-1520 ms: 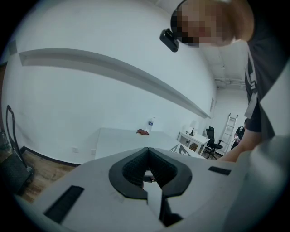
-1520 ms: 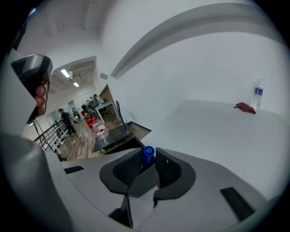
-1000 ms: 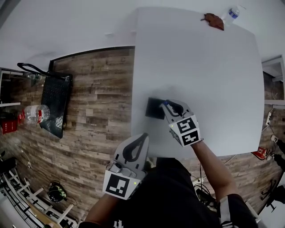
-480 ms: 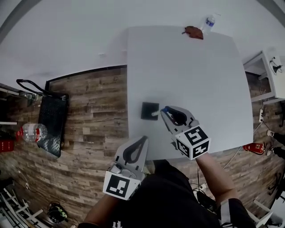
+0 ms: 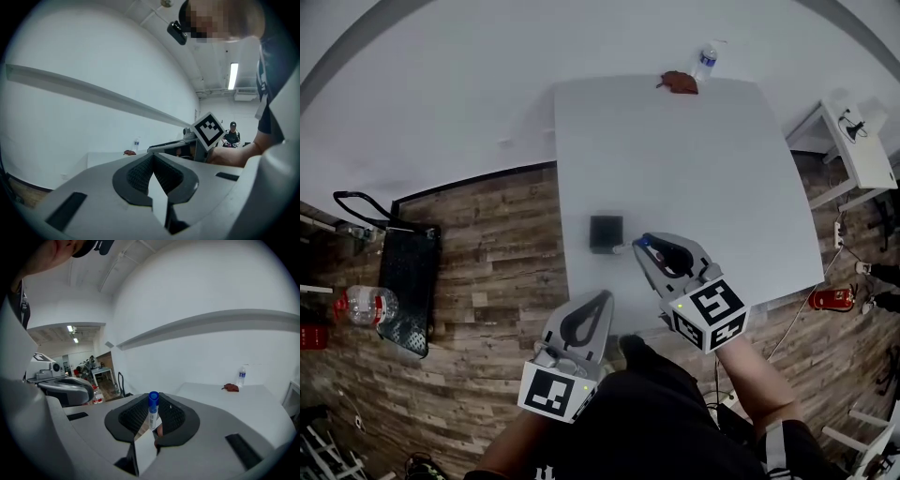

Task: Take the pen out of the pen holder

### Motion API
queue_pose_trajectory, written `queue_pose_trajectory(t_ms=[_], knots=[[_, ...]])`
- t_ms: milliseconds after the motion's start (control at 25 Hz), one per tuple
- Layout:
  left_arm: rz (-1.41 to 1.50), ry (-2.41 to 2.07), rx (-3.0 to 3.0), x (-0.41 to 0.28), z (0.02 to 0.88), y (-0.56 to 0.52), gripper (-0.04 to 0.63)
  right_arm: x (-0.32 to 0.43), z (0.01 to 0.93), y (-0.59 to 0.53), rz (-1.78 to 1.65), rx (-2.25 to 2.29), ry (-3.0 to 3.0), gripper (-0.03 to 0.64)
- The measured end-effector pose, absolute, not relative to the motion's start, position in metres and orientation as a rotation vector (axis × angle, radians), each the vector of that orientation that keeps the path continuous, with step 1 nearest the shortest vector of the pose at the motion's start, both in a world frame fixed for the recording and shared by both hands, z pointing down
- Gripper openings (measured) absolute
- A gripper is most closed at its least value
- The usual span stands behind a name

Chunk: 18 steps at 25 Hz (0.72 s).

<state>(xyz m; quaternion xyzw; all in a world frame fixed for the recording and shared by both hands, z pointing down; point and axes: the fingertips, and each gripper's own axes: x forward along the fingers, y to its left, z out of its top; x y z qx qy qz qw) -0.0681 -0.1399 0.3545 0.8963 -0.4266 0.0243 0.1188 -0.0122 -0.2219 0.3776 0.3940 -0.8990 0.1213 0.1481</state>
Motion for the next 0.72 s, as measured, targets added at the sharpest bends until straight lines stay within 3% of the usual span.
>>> queue_pose_trajectory(t_ms=[720], knots=[[0.007,-1.227,2.691,-0.071,0.328,-0.069,0.006,-0.014,0.332,-0.141,0.239,1.200,-2.617,0.069]])
